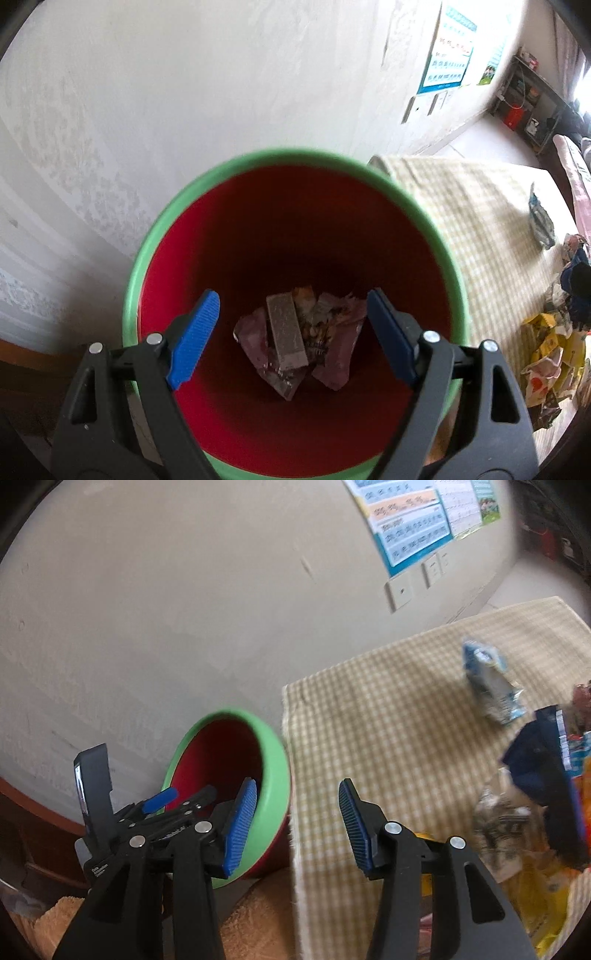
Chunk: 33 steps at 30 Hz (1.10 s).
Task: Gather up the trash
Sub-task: 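Move both grippers back over the remaining trash on the table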
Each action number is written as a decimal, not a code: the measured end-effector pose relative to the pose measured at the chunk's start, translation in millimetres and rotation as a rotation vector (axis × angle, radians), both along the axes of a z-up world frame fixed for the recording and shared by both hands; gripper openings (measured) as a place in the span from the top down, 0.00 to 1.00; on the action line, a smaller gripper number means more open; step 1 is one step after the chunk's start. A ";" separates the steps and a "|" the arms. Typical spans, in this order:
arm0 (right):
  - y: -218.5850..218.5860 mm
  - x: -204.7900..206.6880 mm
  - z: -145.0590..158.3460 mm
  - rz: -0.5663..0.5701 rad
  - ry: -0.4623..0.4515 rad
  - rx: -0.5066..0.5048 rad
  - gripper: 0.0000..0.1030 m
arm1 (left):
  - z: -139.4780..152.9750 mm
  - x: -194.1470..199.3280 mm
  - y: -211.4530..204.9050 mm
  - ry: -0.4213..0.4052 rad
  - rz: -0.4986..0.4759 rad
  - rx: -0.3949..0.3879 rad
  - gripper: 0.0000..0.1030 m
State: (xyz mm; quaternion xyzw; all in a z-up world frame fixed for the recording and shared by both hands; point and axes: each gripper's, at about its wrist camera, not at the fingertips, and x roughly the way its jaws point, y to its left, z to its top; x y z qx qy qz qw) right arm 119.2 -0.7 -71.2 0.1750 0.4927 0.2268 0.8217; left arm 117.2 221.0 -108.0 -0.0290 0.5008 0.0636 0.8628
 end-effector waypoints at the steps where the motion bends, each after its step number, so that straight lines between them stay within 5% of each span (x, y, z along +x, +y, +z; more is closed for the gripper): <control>1: -5.3 -0.7 3.2 -0.008 -0.011 -0.002 0.55 | 2.5 -0.5 -3.0 -0.006 -0.004 0.004 0.23; 12: -61.0 -12.0 14.4 -0.141 -0.029 0.003 0.48 | 3.5 -8.8 -21.7 0.007 -0.028 0.006 0.23; 33: -89.4 -52.3 48.8 -0.181 -0.124 0.022 0.48 | 32.0 -27.1 -71.2 -0.052 -0.129 0.026 0.23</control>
